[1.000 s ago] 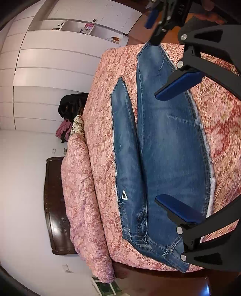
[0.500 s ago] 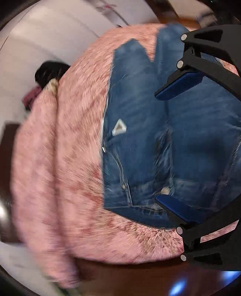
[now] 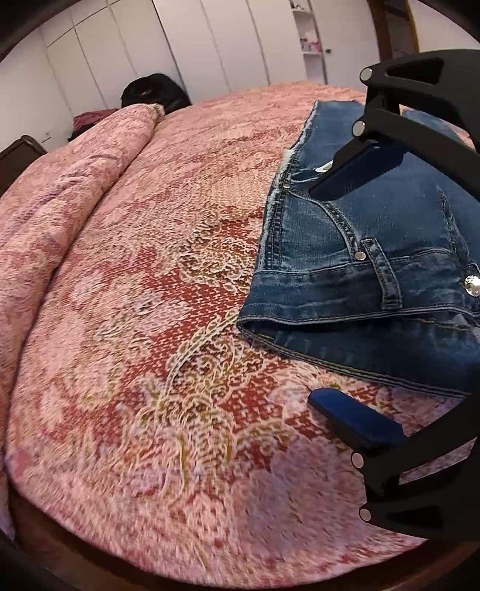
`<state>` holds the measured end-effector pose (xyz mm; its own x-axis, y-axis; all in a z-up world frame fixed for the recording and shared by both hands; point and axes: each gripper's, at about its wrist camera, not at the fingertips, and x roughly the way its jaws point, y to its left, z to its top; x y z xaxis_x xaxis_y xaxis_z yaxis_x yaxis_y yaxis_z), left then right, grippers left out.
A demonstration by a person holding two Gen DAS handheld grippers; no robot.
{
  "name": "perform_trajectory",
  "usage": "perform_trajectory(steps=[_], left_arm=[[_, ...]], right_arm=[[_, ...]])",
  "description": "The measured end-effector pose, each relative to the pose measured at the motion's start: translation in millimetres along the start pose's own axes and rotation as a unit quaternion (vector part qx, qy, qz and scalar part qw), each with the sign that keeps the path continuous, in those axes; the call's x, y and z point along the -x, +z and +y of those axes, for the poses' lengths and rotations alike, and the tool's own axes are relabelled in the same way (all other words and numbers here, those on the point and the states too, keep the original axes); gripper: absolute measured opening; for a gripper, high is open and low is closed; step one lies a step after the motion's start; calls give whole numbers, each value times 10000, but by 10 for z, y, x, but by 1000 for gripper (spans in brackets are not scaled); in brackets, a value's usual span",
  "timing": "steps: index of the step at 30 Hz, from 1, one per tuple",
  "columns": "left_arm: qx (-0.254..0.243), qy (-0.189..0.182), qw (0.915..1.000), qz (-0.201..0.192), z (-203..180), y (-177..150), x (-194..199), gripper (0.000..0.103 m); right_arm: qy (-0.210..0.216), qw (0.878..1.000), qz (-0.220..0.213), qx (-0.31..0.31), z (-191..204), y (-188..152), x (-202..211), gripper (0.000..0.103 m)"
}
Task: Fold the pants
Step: 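Grasp the jeans waistband with the left tool while the right tool grasps a leg hem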
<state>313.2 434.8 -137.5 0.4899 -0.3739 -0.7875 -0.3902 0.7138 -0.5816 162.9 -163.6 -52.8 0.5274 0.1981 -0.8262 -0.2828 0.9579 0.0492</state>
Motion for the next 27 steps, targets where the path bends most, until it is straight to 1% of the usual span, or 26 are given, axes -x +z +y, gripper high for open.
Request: perform_trajectory(steps=[4,5,7,8,9,11,13,14,16,18,20,21,22,23,24,25,27], left_arm=[[-43,-207,9996,173,8,74,-77,101],[3,-407,9990,191,2,74,-49,101],[69,-1018,9943,307,-14,108,-54,101],[73,-1164,9924,389,13,114,-63,101],[78,-1241,9910,504,-4,117,-101,101],[88,-1149,9910,679,-14,123,-181,101],[371,-1295,9887,654,41,163,-207,101],[442,-1354,9880,599,43,187,-202,101],[469,-1332,9884,560,13,196,-191,100],[341,-1067,9923,521,-26,161,-127,92],[202,-621,9963,559,-47,89,-96,61],[232,-482,9970,554,-43,74,-97,55],[352,-342,9973,541,6,87,-78,34],[436,-291,9971,543,74,59,-62,26],[497,-305,9969,519,117,50,-64,25],[482,-262,9973,478,100,36,-42,19],[410,-102,9983,404,105,-25,-55,14]], right_arm=[[43,9999,94,55,46,7,-64,100],[36,9999,109,64,46,5,-69,100],[27,9999,122,59,42,2,-77,100],[22,9999,144,39,34,-1,-83,100],[23,9999,165,28,35,-1,-95,100],[37,9998,203,7,36,7,-112,100],[66,9998,166,10,49,8,-98,100],[83,9999,143,22,53,8,-91,100],[180,9997,142,83,78,10,-94,100],[217,9993,232,175,82,25,-128,100],[122,9994,298,153,54,45,-157,100],[101,9994,323,85,18,64,-172,100],[57,9993,365,-32,-23,85,-184,100],[55,9992,377,-88,-48,103,-190,100],[36,9991,384,-159,-98,139,-189,100],[1,9991,385,-167,-134,167,-182,100],[-15,9995,301,-72,-219,259,-135,100]])
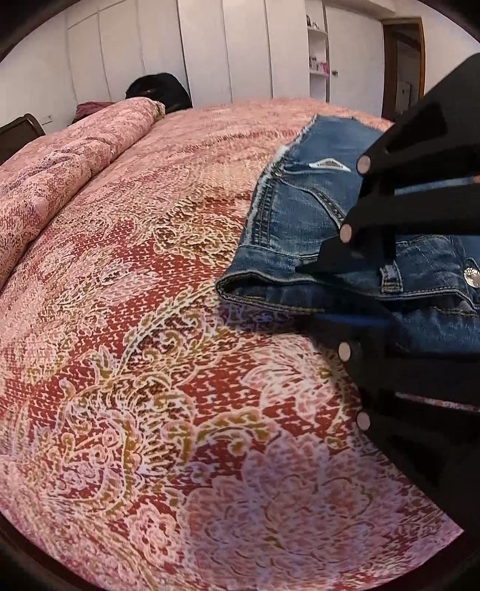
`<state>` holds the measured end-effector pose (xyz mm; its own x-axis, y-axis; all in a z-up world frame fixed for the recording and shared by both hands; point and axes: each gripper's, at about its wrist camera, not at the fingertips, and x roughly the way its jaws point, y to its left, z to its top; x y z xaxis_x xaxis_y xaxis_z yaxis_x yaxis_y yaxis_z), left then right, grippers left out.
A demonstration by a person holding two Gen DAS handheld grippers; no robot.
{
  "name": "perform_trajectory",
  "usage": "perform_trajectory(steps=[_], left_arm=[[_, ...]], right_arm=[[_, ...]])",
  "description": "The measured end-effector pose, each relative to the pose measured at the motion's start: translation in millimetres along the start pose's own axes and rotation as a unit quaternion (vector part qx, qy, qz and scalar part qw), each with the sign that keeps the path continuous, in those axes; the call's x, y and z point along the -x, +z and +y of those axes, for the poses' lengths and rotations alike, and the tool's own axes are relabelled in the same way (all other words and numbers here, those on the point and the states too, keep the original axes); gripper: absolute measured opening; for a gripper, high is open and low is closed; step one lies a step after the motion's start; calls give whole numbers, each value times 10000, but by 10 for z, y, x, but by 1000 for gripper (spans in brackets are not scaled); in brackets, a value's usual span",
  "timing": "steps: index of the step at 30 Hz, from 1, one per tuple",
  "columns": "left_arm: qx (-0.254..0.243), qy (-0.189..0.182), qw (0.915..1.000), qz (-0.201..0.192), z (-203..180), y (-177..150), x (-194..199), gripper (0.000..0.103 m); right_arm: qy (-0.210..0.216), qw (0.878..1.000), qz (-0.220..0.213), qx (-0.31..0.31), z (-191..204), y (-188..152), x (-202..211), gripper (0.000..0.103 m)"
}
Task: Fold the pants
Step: 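Grasp the jeans waistband with the left tool while the right tool grasps a leg hem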
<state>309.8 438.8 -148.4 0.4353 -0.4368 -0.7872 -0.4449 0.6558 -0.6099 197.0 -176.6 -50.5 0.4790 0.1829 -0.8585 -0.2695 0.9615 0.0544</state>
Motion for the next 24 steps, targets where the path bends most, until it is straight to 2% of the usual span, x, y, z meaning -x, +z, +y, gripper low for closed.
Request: perform_trajectory(steps=[3,7,10,12,13,14,15,17,18,20,23,24], left_arm=[[-231,248,9992,-201,-214,-113,12,8],[-410,571,9969,-356,-372,-168,66,7],[-611,1104,9917,-248,-480,-139,-95,7],[-498,1262,9905,-216,-510,-114,-191,8],[-367,1315,9904,-195,-504,-95,-237,8],[-294,1336,9904,-193,-499,-82,-258,8],[-259,1351,9903,-184,-497,-70,-274,8],[-134,1323,9910,-158,-472,-41,-287,10],[-42,1272,9918,-126,-468,-26,-317,10],[19,1241,9922,-75,-403,-52,-296,11],[-22,1313,9913,-5,-427,-16,-343,11],[-33,1321,9912,10,-441,20,-373,11]], right_arm=[[101,9999,-117,20,-242,211,86,100],[472,9969,-200,-598,-942,721,119,100],[850,9872,16,-1348,-1670,1270,-42,100],[1050,9795,255,-1700,-2115,1709,-284,100],[1017,9776,322,-1812,-2270,1880,-394,100],[1031,9747,570,-1902,-2441,2106,-593,98],[976,9737,687,-1942,-2543,2261,-732,89],[820,9717,850,-2048,-2733,2579,-1020,80],[739,9713,843,-2098,-2789,2679,-1114,63],[635,9682,901,-2245,-2885,2876,-1307,60],[119,9738,834,-2112,-2932,3107,-1534,60],[107,9764,810,-1998,-2923,3172,-1608,54]])
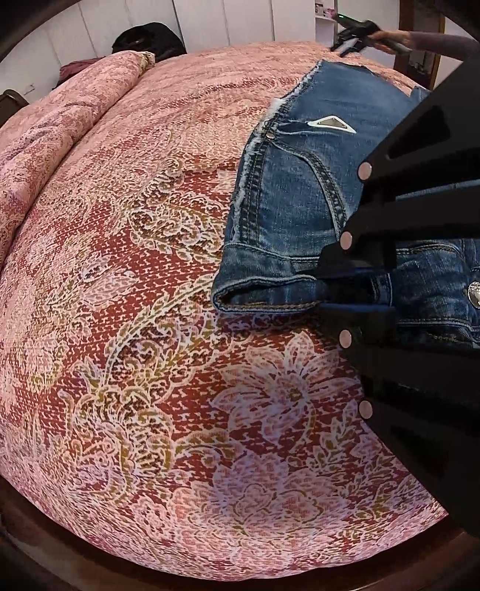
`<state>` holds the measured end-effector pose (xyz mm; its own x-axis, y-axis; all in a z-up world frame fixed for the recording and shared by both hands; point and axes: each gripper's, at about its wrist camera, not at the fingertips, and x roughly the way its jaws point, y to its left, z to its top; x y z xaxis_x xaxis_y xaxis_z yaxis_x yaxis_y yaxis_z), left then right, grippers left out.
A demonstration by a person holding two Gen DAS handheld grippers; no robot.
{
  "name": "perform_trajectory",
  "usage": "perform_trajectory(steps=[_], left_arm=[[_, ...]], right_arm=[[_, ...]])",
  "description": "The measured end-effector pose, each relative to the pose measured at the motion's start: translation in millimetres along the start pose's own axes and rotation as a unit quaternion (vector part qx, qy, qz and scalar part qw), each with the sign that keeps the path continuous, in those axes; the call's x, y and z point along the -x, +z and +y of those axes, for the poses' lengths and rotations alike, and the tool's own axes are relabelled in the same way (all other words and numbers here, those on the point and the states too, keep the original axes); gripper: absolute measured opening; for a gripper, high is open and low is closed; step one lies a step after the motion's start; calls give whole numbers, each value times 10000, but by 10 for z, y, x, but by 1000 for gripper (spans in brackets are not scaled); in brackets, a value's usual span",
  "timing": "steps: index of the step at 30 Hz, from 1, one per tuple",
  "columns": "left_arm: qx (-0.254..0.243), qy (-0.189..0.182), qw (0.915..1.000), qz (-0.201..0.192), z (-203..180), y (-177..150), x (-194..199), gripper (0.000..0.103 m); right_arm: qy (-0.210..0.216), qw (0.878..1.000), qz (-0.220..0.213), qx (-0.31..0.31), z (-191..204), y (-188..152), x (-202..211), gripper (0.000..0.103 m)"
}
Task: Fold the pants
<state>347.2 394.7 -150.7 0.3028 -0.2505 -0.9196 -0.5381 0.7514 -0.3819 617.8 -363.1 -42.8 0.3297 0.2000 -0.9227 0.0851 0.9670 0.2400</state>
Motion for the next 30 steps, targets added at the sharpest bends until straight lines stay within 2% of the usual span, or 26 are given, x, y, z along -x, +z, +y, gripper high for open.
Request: perform_trajectory(steps=[3,6,7,8,9,12,14,16,19,21,24,26,30], left_arm=[[80,-20,10000,48,13,37,-8,12],[78,113,9999,74,-42,109,-32,12],[42,207,9997,74,-70,113,-29,12],[-16,332,9994,59,-117,104,-27,12],[-75,447,9990,37,-179,66,-11,11],[-353,737,9966,-130,-312,32,-7,8],[-441,771,9954,-347,-342,-4,43,7],[-417,624,9951,-645,-328,-44,139,7],[-526,100,9903,-1281,-286,-145,410,6],[-616,-520,9817,-1728,-242,-255,632,6],[-641,-1128,9684,-2131,-151,-469,863,6],[-604,-1434,9590,-2368,-54,-662,989,6],[-389,-1810,9488,-2561,163,-1019,1156,6]], right_arm=[[-314,9991,119,260,111,152,-188,52],[-633,9965,215,497,200,222,-337,52],[-622,9962,250,553,239,227,-383,52],[-663,9953,273,647,255,237,-420,45],[-833,9927,360,800,291,234,-491,30],[-1097,9854,349,1252,426,158,-508,18],[-1253,9809,70,1488,511,124,-382,18],[-1178,9792,-320,1619,574,67,-136,18],[-1051,9743,-824,1816,618,-98,292,18],[-882,9704,-1203,1898,598,-322,657,18],[-635,9653,-1616,1951,537,-767,1134,18],[-560,9642,-1732,1927,446,-1065,1354,18],[-295,9759,-1612,1444,-15,-1777,1590,18]])
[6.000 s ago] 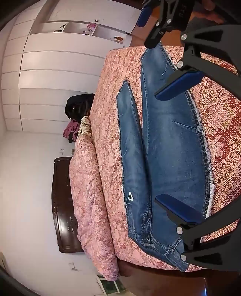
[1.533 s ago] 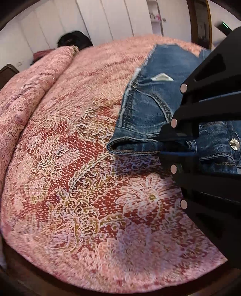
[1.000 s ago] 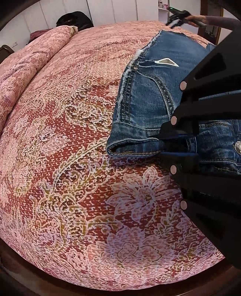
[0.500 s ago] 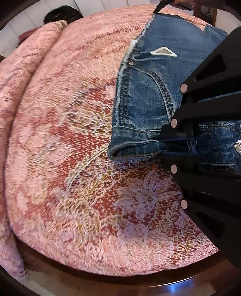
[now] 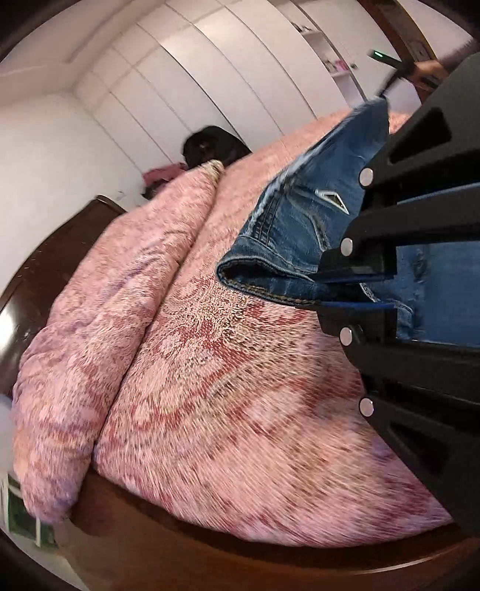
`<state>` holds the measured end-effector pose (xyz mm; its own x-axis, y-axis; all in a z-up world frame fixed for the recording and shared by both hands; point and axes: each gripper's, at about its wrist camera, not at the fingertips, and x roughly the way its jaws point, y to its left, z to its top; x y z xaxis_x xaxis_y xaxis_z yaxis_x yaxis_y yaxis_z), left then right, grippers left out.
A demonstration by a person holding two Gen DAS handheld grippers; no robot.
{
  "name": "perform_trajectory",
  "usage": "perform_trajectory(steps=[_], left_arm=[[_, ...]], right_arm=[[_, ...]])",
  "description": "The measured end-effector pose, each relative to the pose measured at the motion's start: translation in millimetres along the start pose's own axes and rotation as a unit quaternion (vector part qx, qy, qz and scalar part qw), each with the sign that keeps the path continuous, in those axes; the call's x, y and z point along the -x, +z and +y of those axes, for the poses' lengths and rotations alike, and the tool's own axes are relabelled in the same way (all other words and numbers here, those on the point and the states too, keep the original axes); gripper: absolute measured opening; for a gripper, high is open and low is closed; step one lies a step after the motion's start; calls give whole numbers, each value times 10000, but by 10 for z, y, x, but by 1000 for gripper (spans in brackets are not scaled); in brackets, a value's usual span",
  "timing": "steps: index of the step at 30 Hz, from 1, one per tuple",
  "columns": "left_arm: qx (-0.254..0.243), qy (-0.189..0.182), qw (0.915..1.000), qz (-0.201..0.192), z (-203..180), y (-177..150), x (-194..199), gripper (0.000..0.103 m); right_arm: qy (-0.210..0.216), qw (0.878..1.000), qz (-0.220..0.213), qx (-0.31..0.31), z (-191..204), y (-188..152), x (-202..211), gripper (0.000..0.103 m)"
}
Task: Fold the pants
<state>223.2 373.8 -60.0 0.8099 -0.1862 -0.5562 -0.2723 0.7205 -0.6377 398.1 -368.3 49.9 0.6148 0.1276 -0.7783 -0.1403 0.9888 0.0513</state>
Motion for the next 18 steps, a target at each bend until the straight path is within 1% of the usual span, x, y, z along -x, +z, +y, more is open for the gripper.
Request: perform_trajectory(steps=[1,2,3,4,5,6,7,8,9,10,11,12,13,14,15,16,17,18], left_arm=[[102,-100,9999,-35,49,-97,125,6],[119,-128,9998,-50,87,-187,211,7],[104,-109,9999,-42,114,-305,292,7],[92,-66,9999,26,148,-414,351,10],[89,97,9998,156,166,-561,444,18],[101,217,9995,228,215,-668,502,22],[125,337,9989,315,258,-769,549,33],[174,596,9973,394,313,-895,622,50],[247,848,9951,437,372,-994,686,56],[323,954,9936,501,424,-1088,749,60],[462,1214,9901,538,493,-1188,829,62],[617,1454,9860,524,561,-1262,905,64],[822,1561,9834,430,616,-1330,1003,67],[1182,1575,9801,231,687,-1440,1156,76],[1413,1576,9772,143,720,-1506,1242,78],[1619,1458,9759,85,743,-1565,1312,79],[1896,1131,9753,-19,739,-1647,1393,79],[2145,893,9726,-50,736,-1709,1415,79]], right_arm=[[32,9998,158,-139,-95,-238,55,17],[21,9994,263,-218,-126,-394,63,17],[14,9984,427,-362,-207,-620,88,18],[14,9967,607,-534,-296,-831,77,18],[-26,9959,673,-604,-344,-953,89,18],[-104,9946,781,-679,-399,-1137,85,18],[-103,9933,876,-743,-432,-1273,70,18],[-99,9921,941,-827,-450,-1387,54,18],[-124,9915,904,-925,-449,-1447,65,19],[-103,9906,854,-1067,-460,-1497,89,20],[-78,9884,853,-1254,-477,-1521,114,25],[-96,9865,897,-1363,-488,-1545,124,35],[-139,9835,958,-1529,-498,-1570,150,39],[-151,9817,967,-1633,-515,-1613,187,40],[-64,9786,959,-1818,-523,-1640,245,40],[79,9751,915,-2019,-561,-1691,297,40],[258,9703,862,-2246,-559,-1727,338,40],[506,9634,822,-2499,-553,-1773,380,40]])
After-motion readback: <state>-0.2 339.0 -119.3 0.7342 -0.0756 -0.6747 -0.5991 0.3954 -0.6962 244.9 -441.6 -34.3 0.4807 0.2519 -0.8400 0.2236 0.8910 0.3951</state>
